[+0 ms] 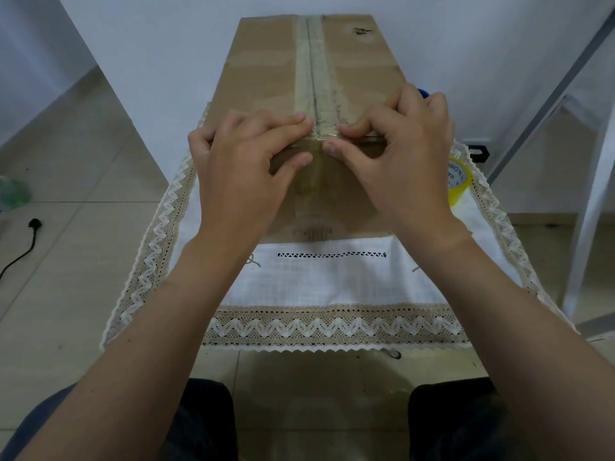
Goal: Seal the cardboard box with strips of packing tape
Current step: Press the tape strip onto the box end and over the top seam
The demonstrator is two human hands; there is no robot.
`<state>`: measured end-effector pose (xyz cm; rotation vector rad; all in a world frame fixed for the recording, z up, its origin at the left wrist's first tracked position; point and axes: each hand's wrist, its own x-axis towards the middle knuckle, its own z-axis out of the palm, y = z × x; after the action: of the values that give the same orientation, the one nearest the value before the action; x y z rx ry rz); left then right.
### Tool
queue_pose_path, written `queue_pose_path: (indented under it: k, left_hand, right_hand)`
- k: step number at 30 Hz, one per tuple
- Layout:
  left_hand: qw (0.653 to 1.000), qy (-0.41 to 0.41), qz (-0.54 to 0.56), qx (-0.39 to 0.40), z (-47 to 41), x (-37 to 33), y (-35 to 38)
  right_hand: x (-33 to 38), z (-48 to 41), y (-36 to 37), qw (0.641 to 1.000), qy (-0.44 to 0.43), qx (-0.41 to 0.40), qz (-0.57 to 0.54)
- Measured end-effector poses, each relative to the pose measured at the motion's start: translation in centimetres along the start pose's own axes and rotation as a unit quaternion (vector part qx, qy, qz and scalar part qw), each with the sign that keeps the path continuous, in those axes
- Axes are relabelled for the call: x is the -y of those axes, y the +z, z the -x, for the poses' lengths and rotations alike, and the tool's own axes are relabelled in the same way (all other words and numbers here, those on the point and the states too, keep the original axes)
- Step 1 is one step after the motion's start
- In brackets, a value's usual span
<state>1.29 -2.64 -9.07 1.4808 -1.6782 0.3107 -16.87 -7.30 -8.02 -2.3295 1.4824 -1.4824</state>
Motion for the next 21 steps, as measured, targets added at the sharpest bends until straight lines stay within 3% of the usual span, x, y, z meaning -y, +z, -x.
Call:
queue_pose_path:
  k: [5,10,15,21]
  left_hand:
    - [0.998,0.016,-0.053,0.009,0.2,-0.1,0.3]
    - [0.995,-0.006,-0.092,-0.033,0.5,-0.9,1.4]
    - [0.994,-0.030,-0.096,-0.052,0.2,-1.2,2.0]
    - [0.999,0.035,-0.036,-0.017,0.2,0.7,0.6]
  right_hand:
    - [0.9,0.2,0.9,0.997,0.013,-0.015,0.076]
    - [1.6,0.3,1.7,0.993,0.031,-0.020,0.111]
    - [0.9,0.1,1.3,0.997,0.020,0.005,0.069]
    - [-0.6,-0.1,0.1,0.999,0.024,0.011,-0.047]
